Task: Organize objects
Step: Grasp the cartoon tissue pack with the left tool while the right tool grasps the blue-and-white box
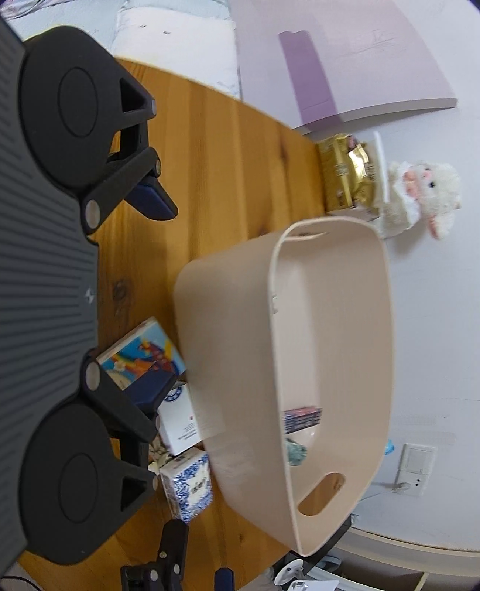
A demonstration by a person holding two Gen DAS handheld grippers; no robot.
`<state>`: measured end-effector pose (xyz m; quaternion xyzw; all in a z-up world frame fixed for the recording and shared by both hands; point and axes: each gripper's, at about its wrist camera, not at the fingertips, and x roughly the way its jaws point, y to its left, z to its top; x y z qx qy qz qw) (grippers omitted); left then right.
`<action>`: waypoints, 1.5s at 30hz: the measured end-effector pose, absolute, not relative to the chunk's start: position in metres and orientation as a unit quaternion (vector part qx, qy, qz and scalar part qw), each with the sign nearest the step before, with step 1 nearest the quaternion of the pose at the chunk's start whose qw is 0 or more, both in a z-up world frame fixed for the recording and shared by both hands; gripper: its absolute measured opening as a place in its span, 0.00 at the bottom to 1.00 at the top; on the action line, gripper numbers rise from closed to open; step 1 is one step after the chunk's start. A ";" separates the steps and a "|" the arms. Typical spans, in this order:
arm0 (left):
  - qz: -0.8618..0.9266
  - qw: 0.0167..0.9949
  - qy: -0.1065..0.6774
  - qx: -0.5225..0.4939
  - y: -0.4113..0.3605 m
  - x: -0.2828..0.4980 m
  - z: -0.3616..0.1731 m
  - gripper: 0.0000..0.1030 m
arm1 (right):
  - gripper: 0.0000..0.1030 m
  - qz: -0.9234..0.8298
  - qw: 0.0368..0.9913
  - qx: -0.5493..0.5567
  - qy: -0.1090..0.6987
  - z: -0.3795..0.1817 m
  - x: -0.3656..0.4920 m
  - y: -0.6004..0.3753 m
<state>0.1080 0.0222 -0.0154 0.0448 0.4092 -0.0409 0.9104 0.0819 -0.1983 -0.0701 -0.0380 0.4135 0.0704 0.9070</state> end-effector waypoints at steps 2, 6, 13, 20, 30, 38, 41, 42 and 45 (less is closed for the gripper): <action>-0.043 0.907 0.418 0.034 0.019 0.111 -0.022 0.86 | 1.00 0.067 0.906 -0.028 0.418 -0.078 0.085 -0.198; -0.044 0.902 0.429 0.007 0.013 0.119 -0.032 0.86 | 1.00 0.070 0.901 -0.009 0.427 -0.091 0.088 -0.194; -0.042 0.894 0.447 0.004 0.000 0.128 -0.047 0.86 | 1.00 0.062 0.904 -0.003 0.424 -0.103 0.096 -0.181; -0.047 0.883 0.467 -0.027 0.012 0.133 -0.057 0.88 | 1.00 0.048 0.901 0.000 0.431 -0.114 0.105 -0.181; -0.039 0.885 0.463 0.010 0.013 0.123 -0.059 0.81 | 0.71 0.063 0.903 0.013 0.424 -0.111 0.104 -0.190; -0.049 0.891 0.451 0.024 0.009 0.117 -0.055 0.46 | 0.58 0.069 0.905 -0.004 0.419 -0.109 0.096 -0.188; -0.054 0.890 0.452 0.023 0.011 0.116 -0.054 0.46 | 0.58 0.072 0.907 -0.006 0.415 -0.104 0.090 -0.191; -0.056 0.890 0.453 0.021 0.012 0.114 -0.054 0.45 | 0.58 0.073 0.908 -0.006 0.413 -0.102 0.086 -0.192; -0.062 0.891 0.450 0.016 0.014 0.110 -0.048 0.45 | 0.58 0.077 0.911 -0.003 0.405 -0.092 0.078 -0.198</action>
